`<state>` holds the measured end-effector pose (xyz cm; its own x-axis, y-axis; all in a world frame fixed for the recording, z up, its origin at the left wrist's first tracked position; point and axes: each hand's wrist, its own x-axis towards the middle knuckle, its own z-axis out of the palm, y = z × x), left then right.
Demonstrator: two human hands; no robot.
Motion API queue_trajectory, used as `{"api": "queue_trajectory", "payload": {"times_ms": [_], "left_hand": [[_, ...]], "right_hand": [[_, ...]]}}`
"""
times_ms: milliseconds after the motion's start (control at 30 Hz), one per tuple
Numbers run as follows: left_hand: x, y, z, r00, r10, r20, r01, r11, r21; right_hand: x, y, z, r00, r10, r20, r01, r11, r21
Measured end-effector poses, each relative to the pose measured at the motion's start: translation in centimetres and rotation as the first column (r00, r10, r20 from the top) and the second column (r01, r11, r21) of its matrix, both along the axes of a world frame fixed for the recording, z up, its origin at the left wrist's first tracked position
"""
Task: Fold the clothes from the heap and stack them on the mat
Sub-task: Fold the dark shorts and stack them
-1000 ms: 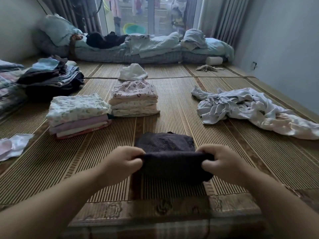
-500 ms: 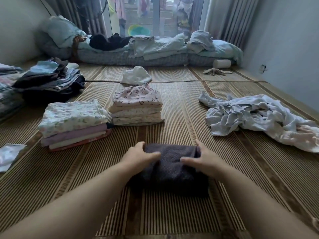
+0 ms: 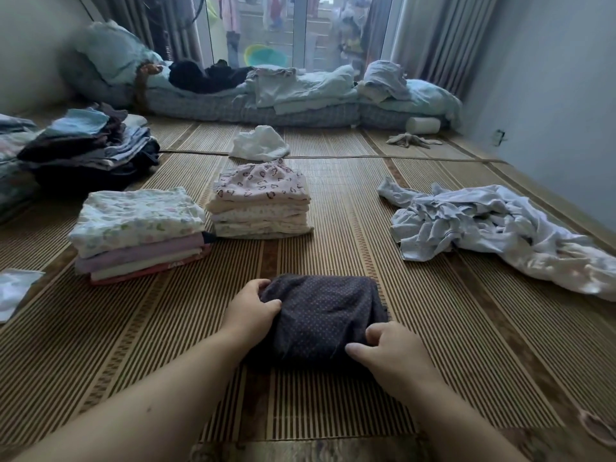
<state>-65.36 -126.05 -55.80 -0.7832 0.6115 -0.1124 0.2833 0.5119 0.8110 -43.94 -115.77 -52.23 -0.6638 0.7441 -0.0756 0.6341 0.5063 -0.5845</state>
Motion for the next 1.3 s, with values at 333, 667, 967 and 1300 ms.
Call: {"api": "queue_trajectory", "payload": {"times_ms": [333, 667, 967, 1300], "left_hand": [[0.5, -0.8, 0.9, 1.000, -0.009, -0.015, 0.007, 0.991, -0.131], [2.9, -2.2, -1.2, 0.827, -0.522, -0.211, 0.295, 0.721, -0.627], [1.6, -2.5, 0.9, 0.993, 0.000, 0.119, 0.035, 0.956, -0.290], [0.2, -1.9, 1.5, 0.922, -0.122, 0.367, 0.084, 0.990, 0.118]], "right_hand": [[2.2, 0.9, -0.3, 0.989, -0.143, -0.036, 0.143, 0.990, 0.011], [-0.7, 2.7, -3.9, 0.893, 0.196, 0.404, -0.241, 0.968, 0.063], [-4.2, 4.4, -0.4, 0.960, -0.245, 0.134, 0.277, 0.896, -0.348], [-6.3, 4.2, 0.2, 0.976, -0.211, -0.051, 0.149, 0.820, -0.553]]}}
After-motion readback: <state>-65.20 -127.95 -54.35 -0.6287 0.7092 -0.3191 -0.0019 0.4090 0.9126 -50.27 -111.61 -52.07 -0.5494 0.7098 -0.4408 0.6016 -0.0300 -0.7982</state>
